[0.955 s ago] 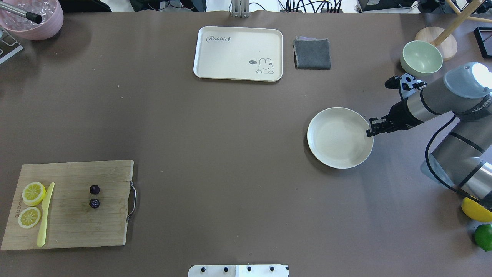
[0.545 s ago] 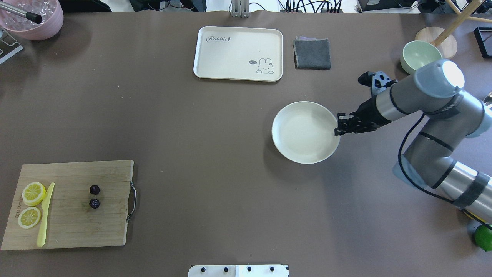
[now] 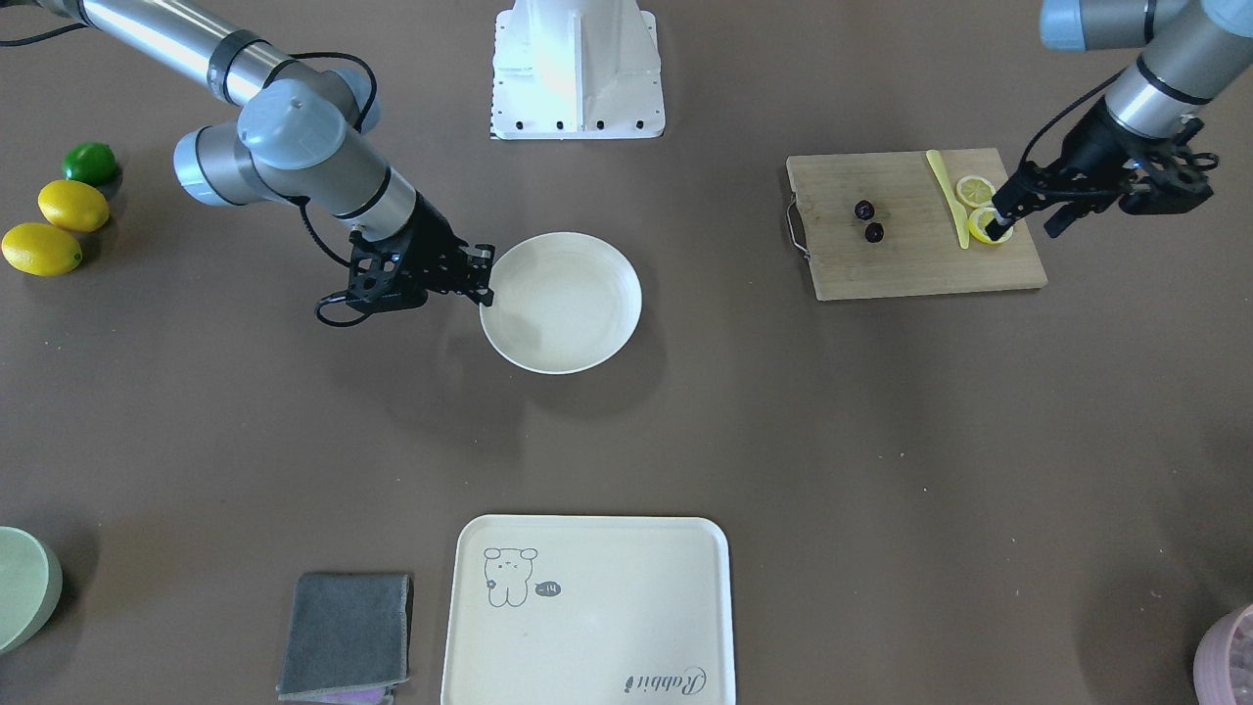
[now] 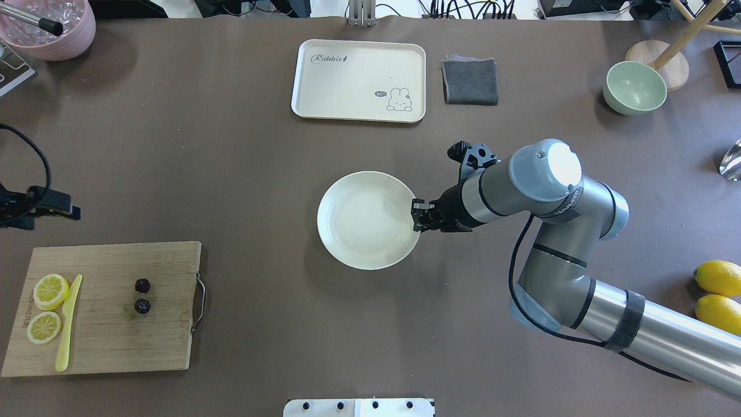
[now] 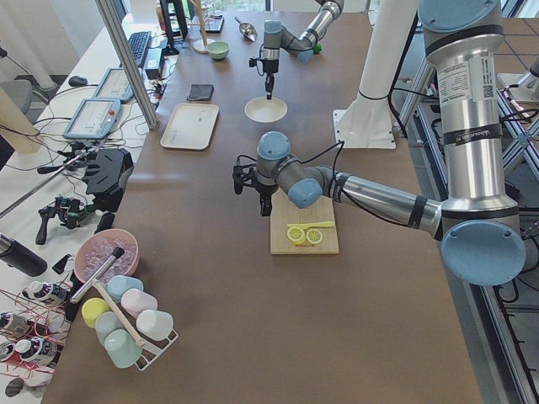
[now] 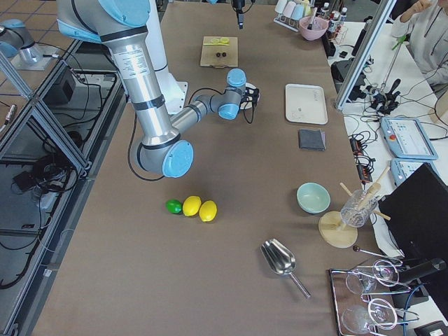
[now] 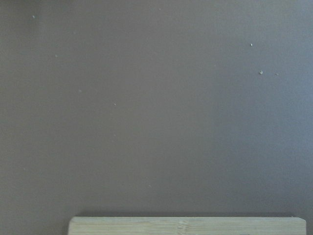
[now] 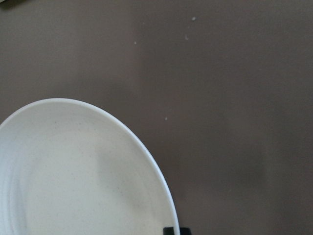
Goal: Place red cherry on plate
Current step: 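Slide the white plate to center with right gripper while left arm reaches out, then grasp the two dark cherries on the cutting board with the left gripper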
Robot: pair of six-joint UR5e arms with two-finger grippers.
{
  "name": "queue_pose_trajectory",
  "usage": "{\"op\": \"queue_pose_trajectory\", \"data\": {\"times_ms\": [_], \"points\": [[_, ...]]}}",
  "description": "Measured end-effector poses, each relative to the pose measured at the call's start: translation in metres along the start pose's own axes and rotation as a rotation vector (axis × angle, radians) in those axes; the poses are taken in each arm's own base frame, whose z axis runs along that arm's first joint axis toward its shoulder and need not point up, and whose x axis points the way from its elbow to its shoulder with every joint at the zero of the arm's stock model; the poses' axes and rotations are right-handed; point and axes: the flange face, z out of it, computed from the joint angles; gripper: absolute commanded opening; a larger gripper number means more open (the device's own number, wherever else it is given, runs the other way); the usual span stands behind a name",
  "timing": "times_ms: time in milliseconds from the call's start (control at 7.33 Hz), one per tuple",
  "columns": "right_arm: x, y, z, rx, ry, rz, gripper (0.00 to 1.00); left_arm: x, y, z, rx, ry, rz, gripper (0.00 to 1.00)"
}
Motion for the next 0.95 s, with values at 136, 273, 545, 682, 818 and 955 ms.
{"op": "queue_pose_trajectory", "data": {"times_ms": [136,273,545,682,818,955], "points": [[-0.011,0.012,0.009,-0.004,0.004,0.002,0.0,0.022,0.023,0.02,-0.015,-0.014,0.003,0.88],[-0.021,0.021,0.017,-0.009,0.028,0.008,0.0,0.036,0.042,0.038,-0.029,-0.027,0.022,0.83],[-0.028,0.03,0.027,-0.01,0.071,0.014,0.0,0.058,0.066,0.062,-0.065,-0.026,0.059,0.76],[-0.027,0.031,0.029,-0.007,0.08,0.016,0.97,0.066,0.074,0.075,-0.075,-0.033,0.076,0.72],[-0.026,0.03,0.029,0.001,0.084,0.018,1.0,0.071,0.08,0.086,-0.079,-0.04,0.091,0.7],[-0.025,0.027,0.028,0.018,0.085,0.019,1.0,0.075,0.086,0.094,-0.086,-0.044,0.103,0.63]]}}
